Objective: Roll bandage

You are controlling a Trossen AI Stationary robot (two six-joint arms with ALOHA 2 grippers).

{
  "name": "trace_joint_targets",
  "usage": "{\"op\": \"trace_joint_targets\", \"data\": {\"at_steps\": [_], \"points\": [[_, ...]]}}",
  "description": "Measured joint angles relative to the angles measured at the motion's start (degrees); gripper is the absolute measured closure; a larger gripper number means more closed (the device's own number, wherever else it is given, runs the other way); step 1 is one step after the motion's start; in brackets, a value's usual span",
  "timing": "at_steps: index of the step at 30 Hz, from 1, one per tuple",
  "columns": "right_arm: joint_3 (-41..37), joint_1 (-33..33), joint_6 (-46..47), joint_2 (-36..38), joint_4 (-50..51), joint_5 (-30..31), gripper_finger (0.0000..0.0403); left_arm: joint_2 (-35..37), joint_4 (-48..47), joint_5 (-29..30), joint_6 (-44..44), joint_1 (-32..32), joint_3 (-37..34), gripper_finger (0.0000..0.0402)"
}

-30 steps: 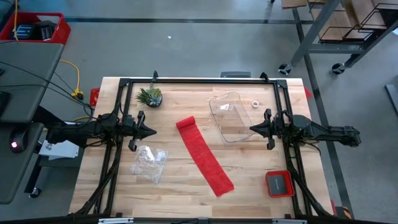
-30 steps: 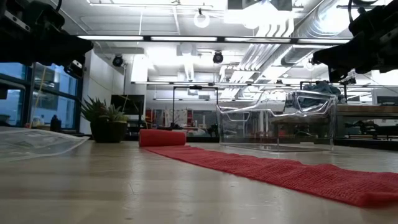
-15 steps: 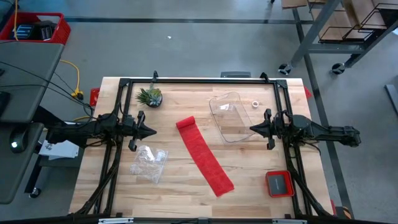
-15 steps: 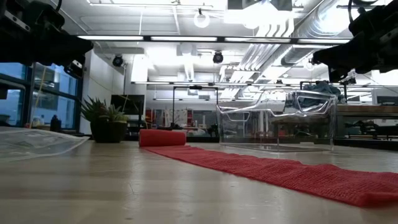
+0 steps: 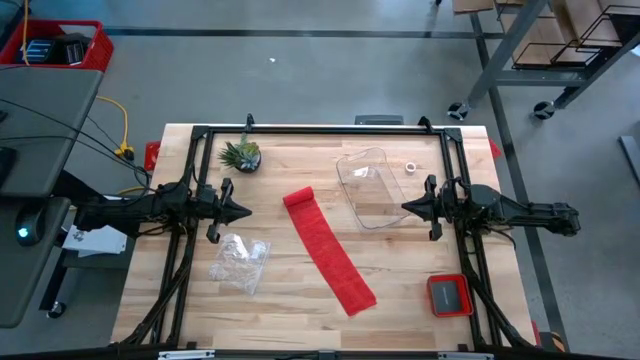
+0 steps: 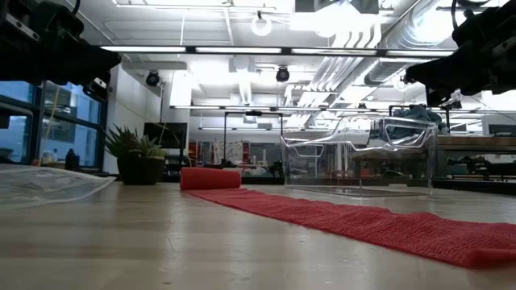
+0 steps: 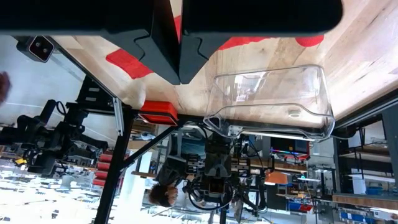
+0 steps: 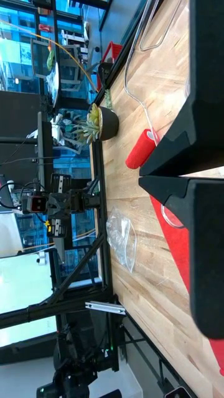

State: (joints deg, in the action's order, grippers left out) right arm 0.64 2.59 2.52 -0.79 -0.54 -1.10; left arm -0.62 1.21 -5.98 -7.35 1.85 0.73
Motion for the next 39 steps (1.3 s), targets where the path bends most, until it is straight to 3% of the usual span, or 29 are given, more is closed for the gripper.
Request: {"op": "trace_joint_targets", "data": {"at_steps": [12, 16, 18, 21, 24, 27, 32, 36, 39], "points": [[0.00, 0.02, 0.00, 0.01, 0.00, 0.00, 0.0403, -0.02, 0.00, 0.03, 0.17, -0.02, -0.01, 0.0401], [0.00, 0.00, 0.00, 0.00, 0.02, 0.00, 0.0403, -0.02, 0.57, 3.61, 4.22, -0.04, -0.09, 0.0401], [-0.02, 0.00, 0.00, 0.01, 0.02, 0.00, 0.0403, -0.60, 7.31, 3.93, 1.76, -0.05, -0.09, 0.0401], [-0.02, 0.00, 0.00, -0.01, 0.02, 0.00, 0.0403, -1.61, 25.32, 2.47, -10.58, -0.41, -0.07, 0.0401], [0.00, 0.00, -0.01, -0.01, 0.00, -0.01, 0.0403, -4.98, 39.27, 9.49, -11.91, -0.41, 1.26, 0.0401], [-0.01, 0.02, 0.00, -0.01, 0.02, 0.00, 0.0403, -12.99, 28.87, 12.61, -10.57, -0.37, 9.66, 0.0401], [0.00, 0.00, 0.00, 0.00, 0.01, 0.00, 0.0403, -35.41, 6.38, 12.00, -7.38, 1.45, 30.15, 0.0401], [-0.01, 0.00, 0.00, -0.01, 0.00, 0.00, 0.0403, -50.00, -5.38, 1.01, -4.70, 5.86, 42.96, 0.0401], [-0.01, 0.01, 0.00, -0.01, 0.01, 0.00, 0.0403, -58.45, -3.47, -10.00, -10.00, 8.59, 47.25, 0.0401]]}}
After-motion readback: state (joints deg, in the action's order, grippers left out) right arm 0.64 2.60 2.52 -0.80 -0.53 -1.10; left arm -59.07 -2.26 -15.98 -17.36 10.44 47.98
